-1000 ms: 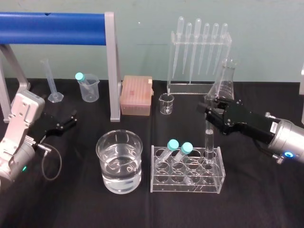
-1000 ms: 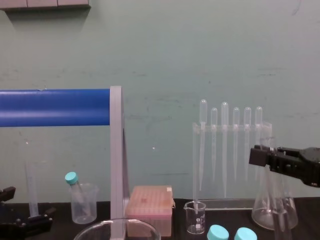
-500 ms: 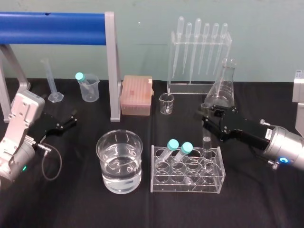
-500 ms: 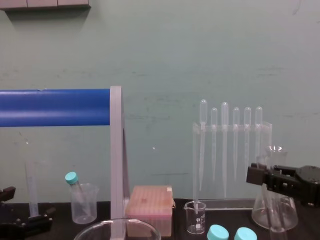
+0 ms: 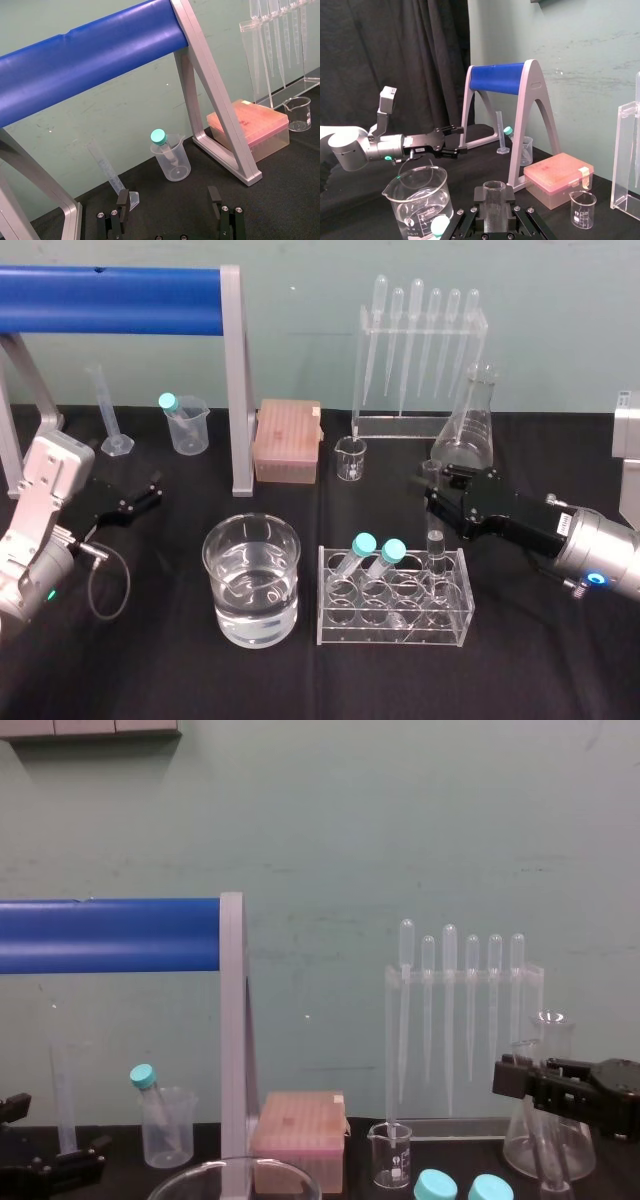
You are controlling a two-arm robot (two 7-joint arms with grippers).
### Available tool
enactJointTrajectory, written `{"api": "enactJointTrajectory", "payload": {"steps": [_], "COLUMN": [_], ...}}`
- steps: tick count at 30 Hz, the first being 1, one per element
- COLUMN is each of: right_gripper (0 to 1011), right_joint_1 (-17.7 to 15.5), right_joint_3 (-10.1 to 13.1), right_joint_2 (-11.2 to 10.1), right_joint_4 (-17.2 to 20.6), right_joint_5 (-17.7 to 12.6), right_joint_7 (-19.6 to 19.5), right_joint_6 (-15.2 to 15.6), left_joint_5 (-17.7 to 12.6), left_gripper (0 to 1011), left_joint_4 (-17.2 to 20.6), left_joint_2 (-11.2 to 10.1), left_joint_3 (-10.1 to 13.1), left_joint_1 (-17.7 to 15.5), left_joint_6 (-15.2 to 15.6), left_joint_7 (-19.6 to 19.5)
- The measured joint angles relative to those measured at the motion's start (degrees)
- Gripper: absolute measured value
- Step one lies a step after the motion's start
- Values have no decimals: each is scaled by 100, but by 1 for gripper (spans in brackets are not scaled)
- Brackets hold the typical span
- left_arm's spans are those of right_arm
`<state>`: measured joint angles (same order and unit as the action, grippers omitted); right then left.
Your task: Hold the test tube with one hand and immerse one end into the beaker, then return it to the test tube rack.
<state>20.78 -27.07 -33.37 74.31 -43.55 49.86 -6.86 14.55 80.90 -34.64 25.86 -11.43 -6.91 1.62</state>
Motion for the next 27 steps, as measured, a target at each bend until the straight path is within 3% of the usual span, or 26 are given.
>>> {"api": "enactJointTrajectory", "payload": {"steps": [15, 17, 27], "right_gripper": [227, 252, 563], "right_joint_1": [-7, -8, -9], "right_joint_3": [8, 9, 10], "right_joint_2": [-3, -3, -3], "right_joint_4": [11, 12, 14], "right_joint_5": [-6, -7, -12], "right_joint_7": [0, 0, 0], "right_joint_6": [0, 0, -1], "left_joint_5": [0, 0, 0], "left_gripper": [1000, 1000, 1000], "left_joint_4": [0, 0, 0], "left_joint_2": [0, 0, 0], "left_joint_3": [0, 0, 0], "left_joint_1": [0, 0, 0], "left_joint_6": [0, 0, 0], "left_joint_7": [0, 0, 0]}}
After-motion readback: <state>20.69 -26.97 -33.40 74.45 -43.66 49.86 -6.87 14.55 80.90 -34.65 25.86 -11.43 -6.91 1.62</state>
